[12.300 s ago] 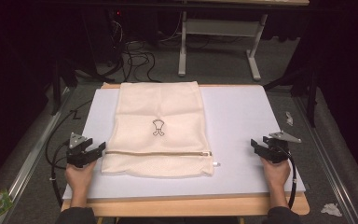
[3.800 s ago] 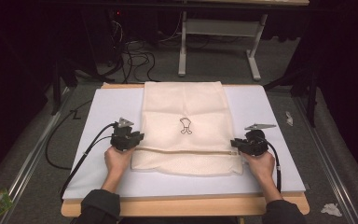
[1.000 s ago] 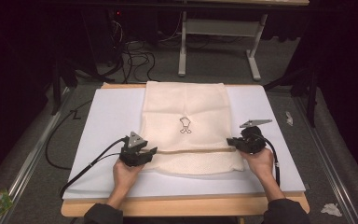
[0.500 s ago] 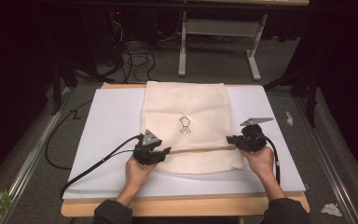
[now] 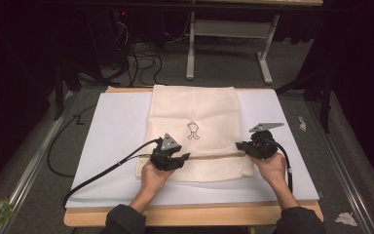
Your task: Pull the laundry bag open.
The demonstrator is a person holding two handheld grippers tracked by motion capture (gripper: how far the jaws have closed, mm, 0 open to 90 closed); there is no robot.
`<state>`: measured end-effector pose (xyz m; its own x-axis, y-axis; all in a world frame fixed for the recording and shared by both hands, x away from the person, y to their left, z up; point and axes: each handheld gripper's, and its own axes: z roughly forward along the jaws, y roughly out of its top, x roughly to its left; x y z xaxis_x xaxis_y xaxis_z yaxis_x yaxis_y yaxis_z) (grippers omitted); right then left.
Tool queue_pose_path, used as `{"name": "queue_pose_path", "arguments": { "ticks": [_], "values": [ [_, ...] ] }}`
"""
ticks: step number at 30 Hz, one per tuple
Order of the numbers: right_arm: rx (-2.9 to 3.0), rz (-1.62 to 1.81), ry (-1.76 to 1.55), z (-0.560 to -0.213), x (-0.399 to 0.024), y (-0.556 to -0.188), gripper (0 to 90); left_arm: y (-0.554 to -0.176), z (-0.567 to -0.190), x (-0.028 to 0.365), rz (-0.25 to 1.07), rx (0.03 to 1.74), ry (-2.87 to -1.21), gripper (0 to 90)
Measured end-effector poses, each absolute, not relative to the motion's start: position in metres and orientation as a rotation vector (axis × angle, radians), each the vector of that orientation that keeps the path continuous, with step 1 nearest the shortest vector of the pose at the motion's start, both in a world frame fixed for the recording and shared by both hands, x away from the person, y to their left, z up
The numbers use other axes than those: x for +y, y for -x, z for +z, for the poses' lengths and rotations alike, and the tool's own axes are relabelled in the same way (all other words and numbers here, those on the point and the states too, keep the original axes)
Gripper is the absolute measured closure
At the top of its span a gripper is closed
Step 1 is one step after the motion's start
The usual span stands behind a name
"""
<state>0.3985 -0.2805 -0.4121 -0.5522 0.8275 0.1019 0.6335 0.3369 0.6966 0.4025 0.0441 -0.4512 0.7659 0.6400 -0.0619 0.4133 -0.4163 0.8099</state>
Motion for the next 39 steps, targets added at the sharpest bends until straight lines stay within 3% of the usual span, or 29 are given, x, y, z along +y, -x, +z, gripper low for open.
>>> {"name": "queue_pose_path", "arguments": {
  "ticks": [23, 39],
  "values": [
    [2.334, 1.088, -1.311, -0.405, -0.278, -0.401, 88.3, -0.405, -0.446, -0.002, 0.197, 0.688, -2.069, 62.5],
    [2.345, 1.123, -1.299, -0.400, -0.267, -0.403, 88.3, -0.401, -0.447, -0.014, 0.209, 0.643, -2.103, 65.0]
  ]
}}
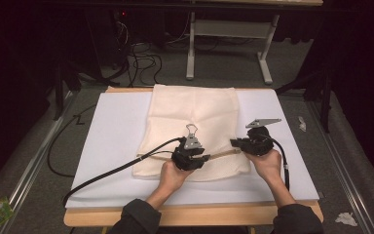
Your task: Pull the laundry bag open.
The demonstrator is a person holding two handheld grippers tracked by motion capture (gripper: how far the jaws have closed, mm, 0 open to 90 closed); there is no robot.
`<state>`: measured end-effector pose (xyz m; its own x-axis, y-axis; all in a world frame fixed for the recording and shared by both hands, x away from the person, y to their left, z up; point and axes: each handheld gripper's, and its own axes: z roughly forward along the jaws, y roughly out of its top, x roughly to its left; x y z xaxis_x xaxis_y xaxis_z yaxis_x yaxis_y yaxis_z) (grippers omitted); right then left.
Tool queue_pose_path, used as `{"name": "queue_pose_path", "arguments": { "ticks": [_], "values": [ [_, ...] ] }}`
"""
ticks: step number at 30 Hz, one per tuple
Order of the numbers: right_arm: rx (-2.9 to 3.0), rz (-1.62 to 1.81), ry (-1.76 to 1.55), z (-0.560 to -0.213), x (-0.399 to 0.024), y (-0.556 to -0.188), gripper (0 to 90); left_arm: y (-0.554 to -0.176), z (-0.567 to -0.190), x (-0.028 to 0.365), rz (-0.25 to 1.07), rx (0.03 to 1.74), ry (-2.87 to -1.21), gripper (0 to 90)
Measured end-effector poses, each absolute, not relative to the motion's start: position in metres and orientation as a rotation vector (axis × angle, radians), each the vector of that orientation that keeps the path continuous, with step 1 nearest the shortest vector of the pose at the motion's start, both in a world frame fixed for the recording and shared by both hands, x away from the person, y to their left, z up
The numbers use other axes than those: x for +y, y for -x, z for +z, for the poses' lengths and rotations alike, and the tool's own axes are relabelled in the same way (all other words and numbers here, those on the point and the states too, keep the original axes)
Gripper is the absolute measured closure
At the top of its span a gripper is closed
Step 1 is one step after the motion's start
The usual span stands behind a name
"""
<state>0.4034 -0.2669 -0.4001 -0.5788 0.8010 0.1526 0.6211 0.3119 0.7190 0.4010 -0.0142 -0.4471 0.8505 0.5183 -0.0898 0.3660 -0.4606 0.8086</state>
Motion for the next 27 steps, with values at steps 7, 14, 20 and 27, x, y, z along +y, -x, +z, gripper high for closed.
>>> {"name": "queue_pose_path", "arguments": {
  "ticks": [7, 14, 20, 27],
  "values": [
    [2.360, 1.130, -1.286, -0.399, -0.260, -0.405, 88.3, -0.402, -0.448, -0.016, 0.164, 0.652, -2.081, 66.9],
    [2.366, 1.147, -1.280, -0.399, -0.258, -0.406, 88.3, -0.399, -0.446, -0.025, 0.173, 0.624, -2.089, 67.3],
    [2.366, 1.159, -1.284, -0.399, -0.257, -0.406, 88.4, -0.398, -0.444, -0.036, 0.148, 0.606, -2.086, 67.3],
    [2.367, 1.180, -1.280, -0.398, -0.256, -0.405, 88.3, -0.400, -0.442, -0.038, 0.133, 0.613, -2.077, 67.4]
  ]
}}
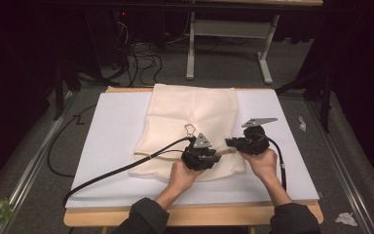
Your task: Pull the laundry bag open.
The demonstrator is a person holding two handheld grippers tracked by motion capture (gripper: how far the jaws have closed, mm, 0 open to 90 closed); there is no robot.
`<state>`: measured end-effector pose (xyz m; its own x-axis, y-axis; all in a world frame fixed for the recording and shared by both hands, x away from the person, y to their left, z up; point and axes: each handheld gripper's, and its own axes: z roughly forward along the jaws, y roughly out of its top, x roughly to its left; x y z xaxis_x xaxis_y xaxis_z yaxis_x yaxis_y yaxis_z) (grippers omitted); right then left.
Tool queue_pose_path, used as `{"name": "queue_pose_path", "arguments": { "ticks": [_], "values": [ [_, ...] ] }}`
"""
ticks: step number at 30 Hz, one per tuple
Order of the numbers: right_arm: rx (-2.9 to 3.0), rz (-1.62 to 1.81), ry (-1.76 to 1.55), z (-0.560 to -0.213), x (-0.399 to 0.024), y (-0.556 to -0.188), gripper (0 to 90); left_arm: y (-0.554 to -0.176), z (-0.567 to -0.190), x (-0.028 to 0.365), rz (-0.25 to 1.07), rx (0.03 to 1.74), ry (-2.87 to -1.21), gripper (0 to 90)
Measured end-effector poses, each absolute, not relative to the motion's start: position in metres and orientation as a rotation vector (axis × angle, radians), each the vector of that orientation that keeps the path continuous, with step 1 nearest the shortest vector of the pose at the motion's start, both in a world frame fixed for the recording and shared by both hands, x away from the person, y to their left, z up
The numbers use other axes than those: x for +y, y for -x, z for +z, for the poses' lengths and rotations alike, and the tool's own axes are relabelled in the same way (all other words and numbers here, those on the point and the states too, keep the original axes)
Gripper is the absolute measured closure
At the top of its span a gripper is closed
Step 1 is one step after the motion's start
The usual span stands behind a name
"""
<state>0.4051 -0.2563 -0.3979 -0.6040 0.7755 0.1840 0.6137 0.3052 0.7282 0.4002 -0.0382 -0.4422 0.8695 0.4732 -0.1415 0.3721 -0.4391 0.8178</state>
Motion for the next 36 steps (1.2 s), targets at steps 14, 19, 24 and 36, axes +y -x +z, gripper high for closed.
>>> {"name": "queue_pose_path", "arguments": {
  "ticks": [14, 19, 24, 36],
  "values": [
    [2.382, 1.232, -1.280, -0.3974, -0.2503, -0.4053, 88.4, -0.4025, -0.4438, -0.0466, 0.133, 0.621, -2.096, 66.8],
    [2.377, 1.219, -1.276, -0.3980, -0.2512, -0.4055, 88.4, -0.4005, -0.4434, -0.0458, 0.129, 0.600, -2.092, 64.4],
    [2.364, 1.209, -1.279, -0.3984, -0.2542, -0.4049, 88.3, -0.3962, -0.4415, -0.0446, 0.115, 0.560, -2.084, 61.8],
    [2.366, 1.206, -1.283, -0.3993, -0.2522, -0.4047, 88.4, -0.3959, -0.4396, -0.0468, 0.133, 0.544, -2.029, 65.7]
  ]
}}
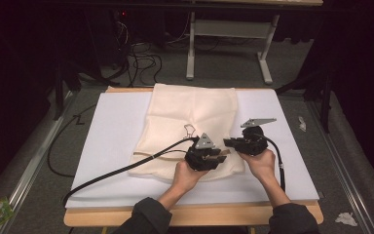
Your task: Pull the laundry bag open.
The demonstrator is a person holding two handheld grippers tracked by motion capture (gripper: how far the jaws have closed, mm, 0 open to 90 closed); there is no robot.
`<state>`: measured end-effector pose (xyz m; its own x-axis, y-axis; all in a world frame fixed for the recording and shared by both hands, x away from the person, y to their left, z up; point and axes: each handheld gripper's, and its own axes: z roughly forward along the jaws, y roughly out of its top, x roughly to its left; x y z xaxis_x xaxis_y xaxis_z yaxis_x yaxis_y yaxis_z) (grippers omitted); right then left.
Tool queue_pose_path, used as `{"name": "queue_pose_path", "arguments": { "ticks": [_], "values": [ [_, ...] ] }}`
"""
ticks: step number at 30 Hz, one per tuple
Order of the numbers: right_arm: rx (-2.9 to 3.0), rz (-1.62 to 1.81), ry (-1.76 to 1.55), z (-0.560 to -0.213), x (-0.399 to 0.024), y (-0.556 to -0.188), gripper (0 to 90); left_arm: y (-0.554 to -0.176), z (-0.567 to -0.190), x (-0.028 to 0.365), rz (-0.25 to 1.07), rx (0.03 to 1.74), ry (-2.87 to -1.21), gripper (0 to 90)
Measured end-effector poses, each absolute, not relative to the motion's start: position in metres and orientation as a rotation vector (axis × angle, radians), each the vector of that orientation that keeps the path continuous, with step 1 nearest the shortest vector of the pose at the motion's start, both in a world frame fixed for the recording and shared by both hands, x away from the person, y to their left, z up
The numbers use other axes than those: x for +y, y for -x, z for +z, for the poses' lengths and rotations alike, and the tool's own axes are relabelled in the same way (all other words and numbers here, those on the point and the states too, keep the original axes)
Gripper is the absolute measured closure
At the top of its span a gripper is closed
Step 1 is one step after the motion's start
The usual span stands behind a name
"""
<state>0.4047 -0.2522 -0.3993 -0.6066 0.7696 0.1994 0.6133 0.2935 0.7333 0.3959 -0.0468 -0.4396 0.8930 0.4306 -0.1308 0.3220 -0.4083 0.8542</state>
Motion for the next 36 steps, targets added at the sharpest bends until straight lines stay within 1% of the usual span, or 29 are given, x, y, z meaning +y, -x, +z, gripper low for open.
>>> {"name": "queue_pose_path", "arguments": {
  "ticks": [5, 14, 20, 23, 27, 36],
  "values": [
    [2.370, 1.207, -1.281, -0.3998, -0.2494, -0.4052, 88.4, -0.4004, -0.4422, -0.0488, 0.112, 0.574, -2.025, 66.1],
    [2.370, 1.217, -1.283, -0.4007, -0.2483, -0.4055, 88.4, -0.4007, -0.4430, -0.0518, 0.075, 0.569, -1.994, 68.3],
    [2.378, 1.219, -1.271, -0.4018, -0.2470, -0.4056, 88.3, -0.4002, -0.4440, -0.0529, 0.063, 0.570, -1.992, 75.6],
    [2.377, 1.223, -1.275, -0.4024, -0.2467, -0.4057, 88.3, -0.4012, -0.4443, -0.0530, 0.060, 0.566, -1.988, 81.1],
    [2.379, 1.223, -1.272, -0.4034, -0.2480, -0.4056, 88.3, -0.4017, -0.4448, -0.0529, 0.059, 0.574, -1.996, 86.1],
    [2.391, 1.223, -1.271, -0.4052, -0.2509, -0.4046, 88.3, -0.4015, -0.4419, -0.0503, 0.058, 0.562, -2.016, 87.0]
  ]
}}
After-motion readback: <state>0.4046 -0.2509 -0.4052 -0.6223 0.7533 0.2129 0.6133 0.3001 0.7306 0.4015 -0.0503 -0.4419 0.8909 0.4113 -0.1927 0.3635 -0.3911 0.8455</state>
